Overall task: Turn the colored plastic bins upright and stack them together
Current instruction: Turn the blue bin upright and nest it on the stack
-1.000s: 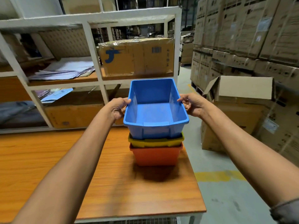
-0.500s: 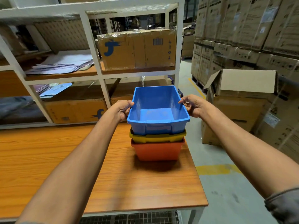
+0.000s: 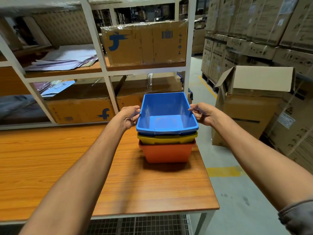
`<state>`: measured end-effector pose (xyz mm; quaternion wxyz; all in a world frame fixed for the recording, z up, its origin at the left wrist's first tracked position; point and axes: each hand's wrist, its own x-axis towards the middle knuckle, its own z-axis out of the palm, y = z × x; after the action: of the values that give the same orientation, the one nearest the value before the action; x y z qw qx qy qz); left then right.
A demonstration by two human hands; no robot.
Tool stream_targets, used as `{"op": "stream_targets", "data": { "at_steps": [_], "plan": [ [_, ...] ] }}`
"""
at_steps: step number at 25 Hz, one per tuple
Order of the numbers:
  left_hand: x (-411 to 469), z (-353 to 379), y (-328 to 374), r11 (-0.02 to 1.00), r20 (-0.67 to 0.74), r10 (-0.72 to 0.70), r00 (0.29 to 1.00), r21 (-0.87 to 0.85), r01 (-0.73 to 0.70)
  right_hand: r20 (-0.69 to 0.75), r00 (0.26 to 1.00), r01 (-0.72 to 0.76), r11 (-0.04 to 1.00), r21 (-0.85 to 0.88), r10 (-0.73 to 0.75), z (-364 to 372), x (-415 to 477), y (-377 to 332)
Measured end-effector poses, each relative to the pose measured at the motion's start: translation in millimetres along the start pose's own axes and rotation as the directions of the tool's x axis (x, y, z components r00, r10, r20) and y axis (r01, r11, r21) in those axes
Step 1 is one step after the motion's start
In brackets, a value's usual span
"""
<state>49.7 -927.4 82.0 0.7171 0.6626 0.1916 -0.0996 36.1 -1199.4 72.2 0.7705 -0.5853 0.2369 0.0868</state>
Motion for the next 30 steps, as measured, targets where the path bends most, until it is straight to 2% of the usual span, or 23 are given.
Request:
{"op": "stream_targets", "data": {
  "at_steps": [8, 12, 16, 21, 23, 27, 30],
  "plan": [
    [-1, 1, -3, 0.999, -0.027, 0.034, 0.999, -0.002, -0.034, -0.076, 0.995, 0.064, 0.997, -0.05, -0.068, 0, -1, 2],
    [-2, 1, 2, 0.994, -0.029, 0.094, 0.995, -0.047, -0.095, -0.088, 0.989, 0.12, 0.993, 0.008, -0.119, 2, -7, -6],
    [-7, 1, 21, 0.98, -0.047, 0.166, 0.985, -0.104, -0.17, -0.034, 0.986, 0.163, 0.983, 0.08, -0.161, 3, -16, -27],
    [-27, -6, 58, 0.935, 0.001, 0.324, 0.946, -0.151, -0.321, 0.135, 0.965, 0.196, 0.961, 0.193, -0.224, 3, -49, -66],
    [-34, -15, 69, 0.9, 0.074, 0.405, 0.911, -0.206, -0.384, 0.169, 0.953, 0.231, 0.964, 0.133, -0.252, 3, -55, -78],
    [-46, -24, 88, 0.855, 0.153, 0.502, 0.851, -0.237, -0.462, 0.135, 0.941, 0.333, 0.923, -0.193, -0.311, 6, -62, -90],
    [-53, -26, 95, 0.872, 0.13, 0.466, 0.875, -0.235, -0.429, 0.131, 0.913, 0.406, 0.895, -0.187, -0.387, 11, -68, -92]
  ]
}}
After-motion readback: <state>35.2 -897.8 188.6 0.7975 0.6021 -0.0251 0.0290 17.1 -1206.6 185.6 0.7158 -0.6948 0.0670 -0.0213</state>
